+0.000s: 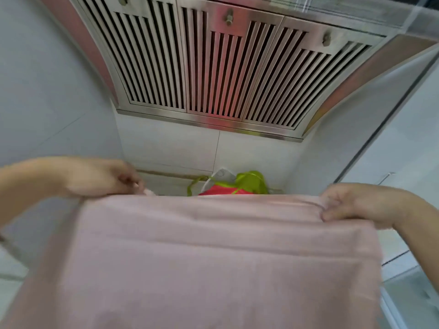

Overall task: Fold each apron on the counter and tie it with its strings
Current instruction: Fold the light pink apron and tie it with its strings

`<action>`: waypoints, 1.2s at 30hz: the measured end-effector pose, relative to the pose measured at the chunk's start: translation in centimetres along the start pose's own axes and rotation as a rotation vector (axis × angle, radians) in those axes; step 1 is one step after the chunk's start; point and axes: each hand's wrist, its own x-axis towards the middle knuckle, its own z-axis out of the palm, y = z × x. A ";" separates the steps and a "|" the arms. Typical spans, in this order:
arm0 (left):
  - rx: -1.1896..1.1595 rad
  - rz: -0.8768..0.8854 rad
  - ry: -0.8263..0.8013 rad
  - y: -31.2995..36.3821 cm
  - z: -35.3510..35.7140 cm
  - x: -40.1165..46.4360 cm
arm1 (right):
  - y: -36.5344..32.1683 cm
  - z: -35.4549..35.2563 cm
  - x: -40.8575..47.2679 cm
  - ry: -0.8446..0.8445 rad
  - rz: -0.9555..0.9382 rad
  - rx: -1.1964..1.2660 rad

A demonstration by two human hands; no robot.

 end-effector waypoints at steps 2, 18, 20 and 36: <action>0.187 -0.058 0.095 1.5 -0.3 1.3 | -0.7 -0.3 3.7 0.151 0.094 -0.308; 0.154 0.324 0.583 7.0 -6.9 1.1 | -2.8 -4.7 4.1 0.607 -0.249 -0.838; 0.047 0.271 0.551 5.3 -4.1 1.4 | -0.9 -4.7 4.5 0.728 -0.205 -0.800; -0.304 -0.053 0.248 3.1 -6.6 2.4 | -4.6 -7.4 3.9 0.346 -0.069 -0.357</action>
